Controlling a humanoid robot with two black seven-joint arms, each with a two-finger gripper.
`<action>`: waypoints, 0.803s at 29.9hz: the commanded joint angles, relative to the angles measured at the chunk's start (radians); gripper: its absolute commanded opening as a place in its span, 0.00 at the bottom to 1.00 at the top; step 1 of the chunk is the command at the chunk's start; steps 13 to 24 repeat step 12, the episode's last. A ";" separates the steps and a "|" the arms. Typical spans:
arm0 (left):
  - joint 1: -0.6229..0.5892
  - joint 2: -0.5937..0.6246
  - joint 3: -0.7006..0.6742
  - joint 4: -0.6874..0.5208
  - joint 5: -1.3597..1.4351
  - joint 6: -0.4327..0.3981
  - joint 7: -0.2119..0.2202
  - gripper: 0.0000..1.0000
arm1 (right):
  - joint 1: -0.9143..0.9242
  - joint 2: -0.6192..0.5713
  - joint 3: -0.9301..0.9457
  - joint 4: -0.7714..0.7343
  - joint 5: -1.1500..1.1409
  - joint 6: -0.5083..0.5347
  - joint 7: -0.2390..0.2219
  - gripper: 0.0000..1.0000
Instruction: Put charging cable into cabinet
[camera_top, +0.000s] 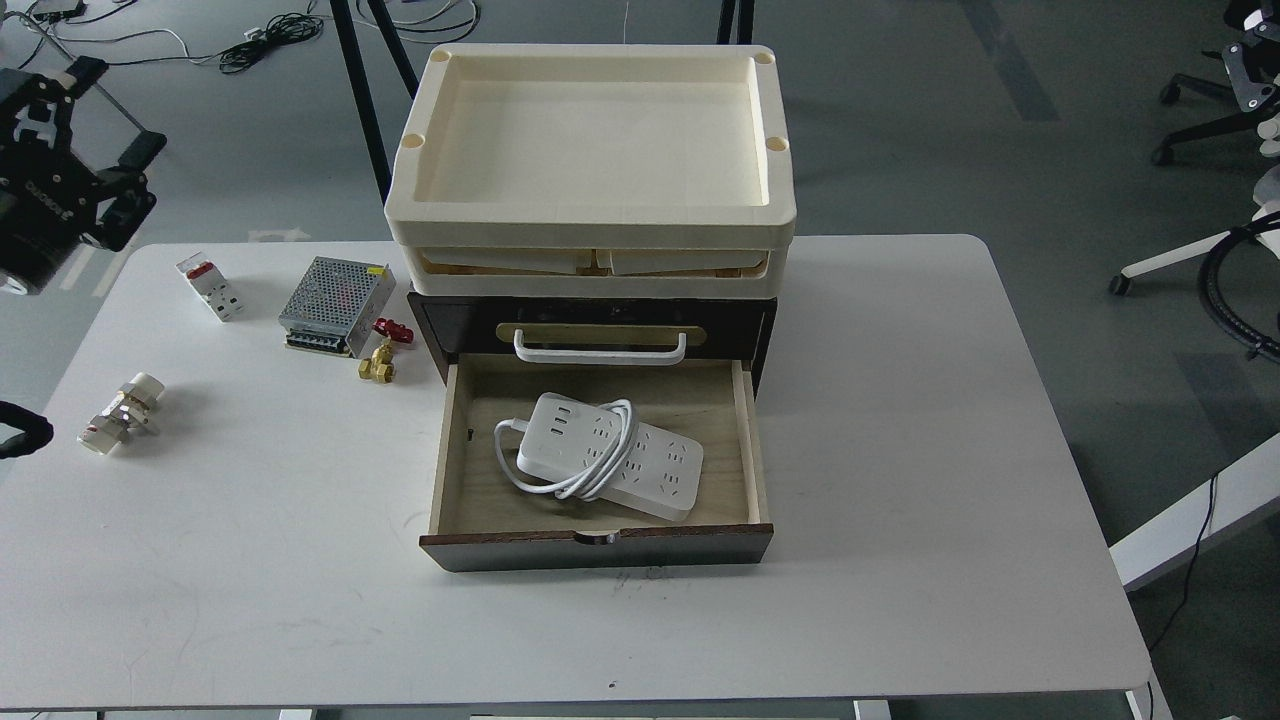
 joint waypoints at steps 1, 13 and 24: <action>-0.158 -0.015 -0.022 0.137 -0.010 -0.001 0.000 0.80 | 0.016 0.002 -0.011 0.054 0.001 0.000 0.000 1.00; -0.183 -0.127 -0.010 0.149 -0.133 -0.001 0.000 0.82 | -0.033 0.035 0.046 0.059 0.004 0.000 0.000 0.99; -0.183 -0.127 -0.010 0.149 -0.133 -0.001 0.000 0.82 | -0.033 0.035 0.046 0.059 0.004 0.000 0.000 0.99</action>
